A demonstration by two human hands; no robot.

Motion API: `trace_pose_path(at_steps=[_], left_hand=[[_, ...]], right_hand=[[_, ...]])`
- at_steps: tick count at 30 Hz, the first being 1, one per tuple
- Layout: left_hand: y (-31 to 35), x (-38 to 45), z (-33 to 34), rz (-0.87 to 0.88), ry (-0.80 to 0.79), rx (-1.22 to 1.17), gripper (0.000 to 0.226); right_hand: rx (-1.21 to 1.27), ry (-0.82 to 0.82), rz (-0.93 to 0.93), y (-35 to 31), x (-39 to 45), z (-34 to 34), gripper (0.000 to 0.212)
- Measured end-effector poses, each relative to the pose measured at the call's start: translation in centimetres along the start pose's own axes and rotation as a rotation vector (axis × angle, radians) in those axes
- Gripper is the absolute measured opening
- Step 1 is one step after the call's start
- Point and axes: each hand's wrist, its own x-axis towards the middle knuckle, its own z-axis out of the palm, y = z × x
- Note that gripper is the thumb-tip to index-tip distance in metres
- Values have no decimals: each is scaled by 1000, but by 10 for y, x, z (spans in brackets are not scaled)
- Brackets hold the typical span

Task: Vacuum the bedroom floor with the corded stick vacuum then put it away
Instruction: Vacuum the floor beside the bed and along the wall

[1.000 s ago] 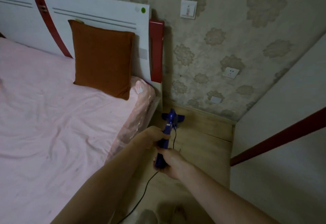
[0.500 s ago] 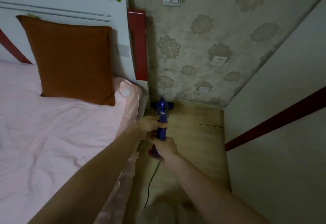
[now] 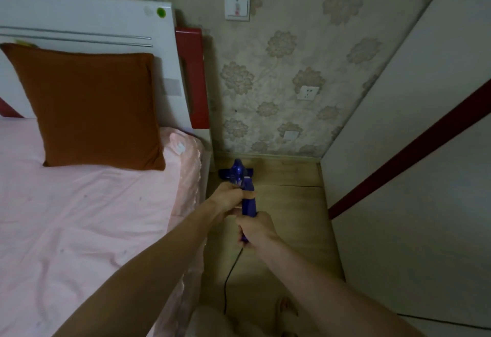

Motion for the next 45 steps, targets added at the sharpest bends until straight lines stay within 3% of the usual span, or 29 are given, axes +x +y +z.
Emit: trace_pose_path(at_steps=[8, 14, 18, 24, 33, 37, 42, 45], left_hand=[[7, 25, -26, -50, -26, -27, 18], [22, 37, -46, -9, -44, -61, 3], [18, 39, -31, -14, -67, -65, 16], [17, 31, 25, 12, -93, 28, 31], [27, 9, 62, 6, -189, 85, 32], [25, 23, 63, 13, -177, 81, 34], [21, 49, 62, -57, -150, 32, 30], [25, 60, 68, -54, -193, 38, 28]], right_hand=[[138, -40, -1, -5, 28, 31, 13], [101, -70, -27, -29, 44, 46, 28], [1, -25, -19, -25, 36, 26, 6], [-62, 120, -81, -13, 13, -29, 8], [28, 162, -66, -4, -9, -64, 10], [36, 145, -78, -3, 4, -64, 2], [-37, 119, -50, -4, 31, -64, 25], [-54, 110, -33, -7, 44, -74, 22]])
